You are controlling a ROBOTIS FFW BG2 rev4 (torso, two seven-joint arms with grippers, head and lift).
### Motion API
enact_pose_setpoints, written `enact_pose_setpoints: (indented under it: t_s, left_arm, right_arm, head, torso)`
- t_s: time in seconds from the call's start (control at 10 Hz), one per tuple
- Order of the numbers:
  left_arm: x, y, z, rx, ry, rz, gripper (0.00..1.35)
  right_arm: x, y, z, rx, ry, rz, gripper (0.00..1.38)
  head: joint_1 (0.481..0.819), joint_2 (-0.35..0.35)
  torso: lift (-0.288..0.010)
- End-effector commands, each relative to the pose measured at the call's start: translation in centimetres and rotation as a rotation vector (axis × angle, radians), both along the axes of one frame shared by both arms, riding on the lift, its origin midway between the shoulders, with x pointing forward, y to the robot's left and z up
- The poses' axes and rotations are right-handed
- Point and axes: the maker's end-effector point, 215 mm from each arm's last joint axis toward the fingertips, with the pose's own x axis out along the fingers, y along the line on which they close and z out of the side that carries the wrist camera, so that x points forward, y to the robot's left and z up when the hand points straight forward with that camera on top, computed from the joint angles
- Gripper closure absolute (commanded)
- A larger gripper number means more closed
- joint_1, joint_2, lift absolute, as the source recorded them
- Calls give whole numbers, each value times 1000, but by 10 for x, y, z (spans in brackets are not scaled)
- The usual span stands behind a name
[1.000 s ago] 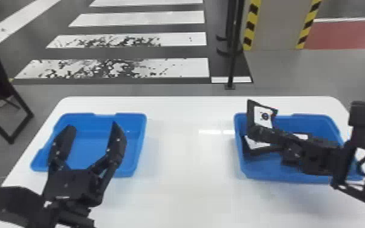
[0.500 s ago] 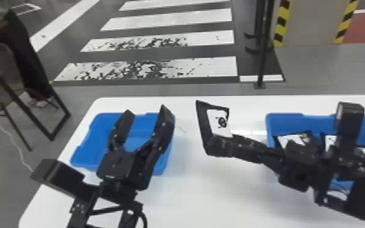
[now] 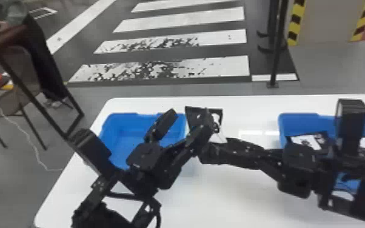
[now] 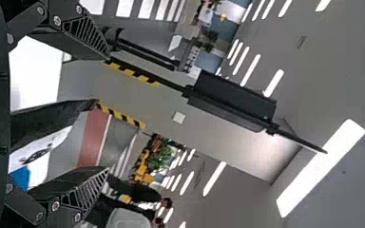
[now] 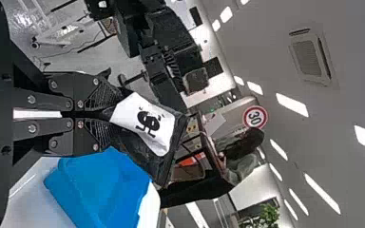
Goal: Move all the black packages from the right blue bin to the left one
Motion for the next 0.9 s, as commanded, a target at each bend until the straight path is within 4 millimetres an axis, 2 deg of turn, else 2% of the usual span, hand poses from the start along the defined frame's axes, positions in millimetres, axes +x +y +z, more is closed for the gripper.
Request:
enact_pose_setpoints:
  t_s: [0.0,0.2,0.3,0.4,0.6,0.8]
  left_arm:
    - [-1,-9,-19,27,69,-40,223]
    - [-2,-11,-25,36,88,-54,240]
    - [-1,-13,-24,42,85,-56,639]
    - [1,-10,-25,53,83,-41,1246]
    - [2,-7,-19,91,62,-26,1214]
    - [1,-7,-16,92,53,-25,1216]
  right_arm:
    - [-2,6,4,-5,-15,14,1104]
    - [-5,13,2,-12,-12,31,1104]
    - [-6,16,-1,-16,-9,38,1104]
    - [-5,15,-4,-21,-5,36,1104]
    - [3,13,-2,-3,-13,17,1104]
    - [26,9,8,24,-44,-28,1104]
  head:
    - [695,239]
    - [695,231]
    - [695,235]
    - [695,238]
    - [695,243]
    - [695,239]
  torso:
    - [-140]
    - [-140]
    - [-140]
    - [-140]
    - [-140]
    - [-140]
